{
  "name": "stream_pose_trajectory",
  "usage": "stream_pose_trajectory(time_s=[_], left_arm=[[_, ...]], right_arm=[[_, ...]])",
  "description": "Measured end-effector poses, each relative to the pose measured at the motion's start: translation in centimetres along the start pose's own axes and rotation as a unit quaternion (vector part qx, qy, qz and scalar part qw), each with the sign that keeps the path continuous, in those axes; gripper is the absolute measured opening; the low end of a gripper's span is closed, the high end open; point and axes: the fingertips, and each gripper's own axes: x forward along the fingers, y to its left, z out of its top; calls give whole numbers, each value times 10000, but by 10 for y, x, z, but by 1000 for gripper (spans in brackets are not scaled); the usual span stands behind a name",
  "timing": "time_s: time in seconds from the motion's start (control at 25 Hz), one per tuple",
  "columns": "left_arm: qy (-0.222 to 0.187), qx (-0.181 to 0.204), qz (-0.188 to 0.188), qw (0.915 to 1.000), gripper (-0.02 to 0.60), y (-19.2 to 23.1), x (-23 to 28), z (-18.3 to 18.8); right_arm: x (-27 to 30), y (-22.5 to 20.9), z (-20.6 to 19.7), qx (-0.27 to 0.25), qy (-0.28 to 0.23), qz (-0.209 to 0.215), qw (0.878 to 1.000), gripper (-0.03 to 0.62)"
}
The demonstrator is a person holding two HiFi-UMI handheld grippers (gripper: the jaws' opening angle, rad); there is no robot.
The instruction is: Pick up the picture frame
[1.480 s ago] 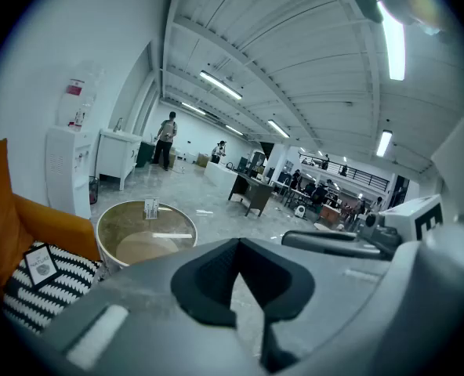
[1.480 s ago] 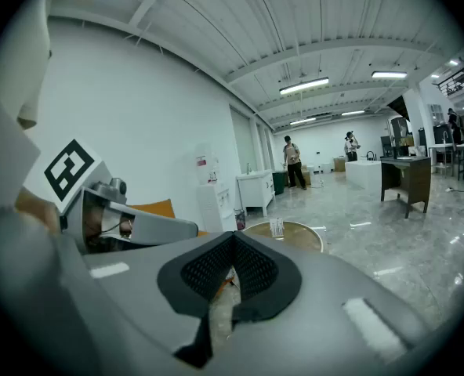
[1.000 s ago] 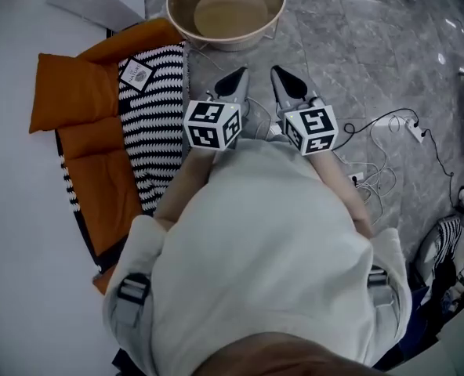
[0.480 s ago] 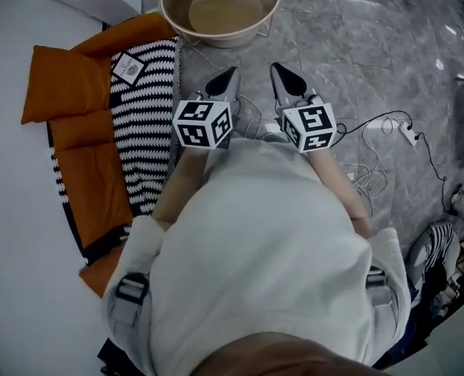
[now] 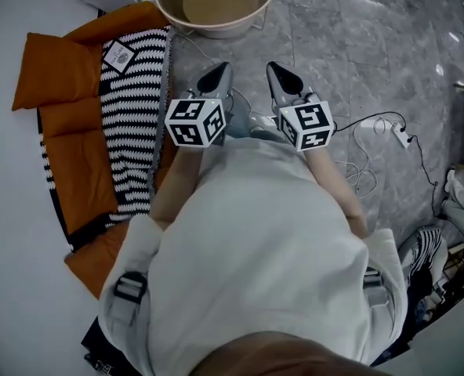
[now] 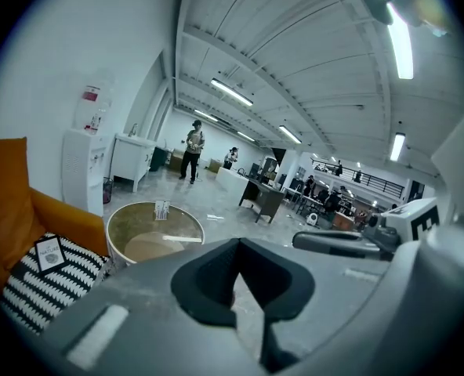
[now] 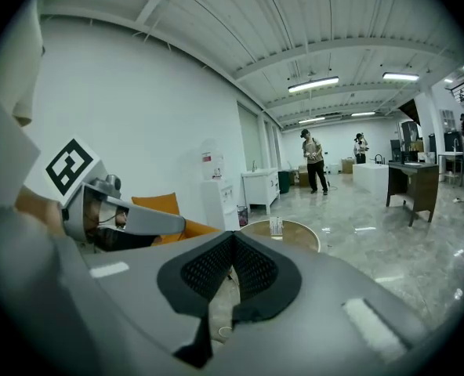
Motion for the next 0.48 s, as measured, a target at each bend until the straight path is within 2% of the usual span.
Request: stream_pose_trajectory(time_s=[0.24, 0.48], left_arm=[[76, -246, 175, 9995, 0, 20, 20, 6], [42, -316, 143, 9994, 0, 39, 64, 23]], right_arm=[[18, -7, 5, -32, 0, 174, 9998, 0], [49, -42, 12, -24, -45, 266, 9996, 0]])
